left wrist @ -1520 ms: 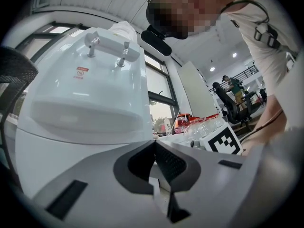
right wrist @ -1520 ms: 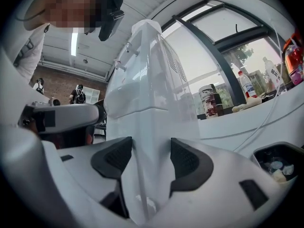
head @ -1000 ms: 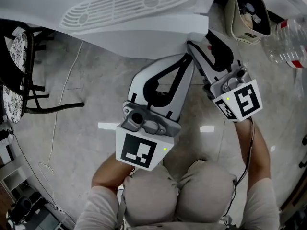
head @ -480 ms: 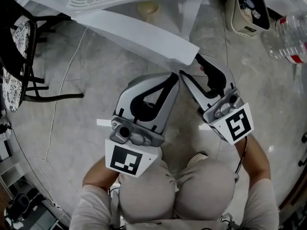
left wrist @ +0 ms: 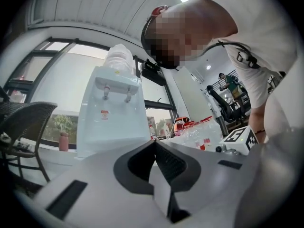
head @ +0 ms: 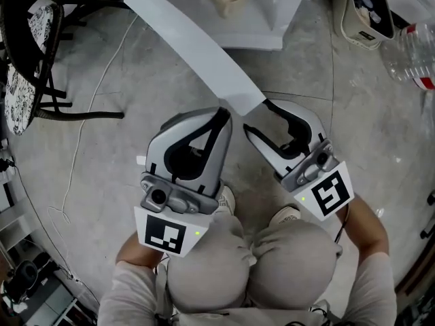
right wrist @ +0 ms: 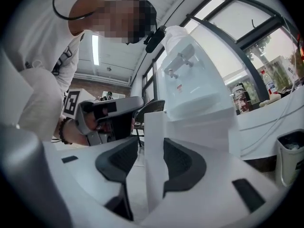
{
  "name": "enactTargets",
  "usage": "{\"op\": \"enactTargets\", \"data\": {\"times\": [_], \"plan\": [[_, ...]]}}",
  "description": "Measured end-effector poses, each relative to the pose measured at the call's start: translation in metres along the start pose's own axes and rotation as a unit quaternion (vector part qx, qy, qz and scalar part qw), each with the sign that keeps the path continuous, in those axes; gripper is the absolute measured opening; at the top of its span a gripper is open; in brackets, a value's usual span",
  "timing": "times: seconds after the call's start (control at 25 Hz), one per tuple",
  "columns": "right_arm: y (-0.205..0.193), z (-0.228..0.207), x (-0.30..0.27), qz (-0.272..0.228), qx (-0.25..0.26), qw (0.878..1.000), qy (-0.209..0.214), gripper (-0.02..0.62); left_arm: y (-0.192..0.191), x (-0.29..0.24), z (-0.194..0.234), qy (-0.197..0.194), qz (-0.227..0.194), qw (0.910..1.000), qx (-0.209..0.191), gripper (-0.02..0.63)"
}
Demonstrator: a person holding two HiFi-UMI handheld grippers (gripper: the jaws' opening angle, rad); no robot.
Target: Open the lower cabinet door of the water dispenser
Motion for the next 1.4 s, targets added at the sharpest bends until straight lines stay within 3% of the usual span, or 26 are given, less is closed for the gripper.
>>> {"op": "enactTargets", "data": {"times": [0.36,0.56,0.84,1.08,1.24,1.4], "plan": [[0.011,0.063,-0.040,0.000,-0.021,0.993,0.118,0.138,0.024,0.053,0.012,0.075,0.012,0.9970,-0.013,0.002],[0.013,0.089,-0.066,-0.002,-0.021,0.988,0.156,0.130,0.034,0.071,0.025,0.140,0.033,0.9890,-0.033,0.002],[0.021,0.095,-0.115,-0.027,-0.035,0.989,0.141,0.138,0.047,0.097,0.047,0.202,0.032,0.9779,-0.041,0.002],[0.021,0.114,-0.141,-0.028,-0.048,0.988,0.146,0.133,0.060,0.125,0.059,0.228,0.024,0.9718,-0.053,0.002],[0.021,0.125,-0.154,-0.033,-0.046,0.985,0.161,0.081,0.057,0.138,0.068,0.241,0.032,0.9688,-0.050,0.002],[0.019,0.131,-0.169,-0.041,-0.041,0.984,0.169,0.080,0.055,0.141,0.075,0.248,0.030,0.9669,-0.051,0.002]]}}
Point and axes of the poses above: the fingertips, and each gripper's own axes: x backward along the fingers, z to its left, y out of its top, the point moved 8 cm from there along x, backward along the fingers, and after that the axes turned 13 degrees about x, right-handed, at the moved point
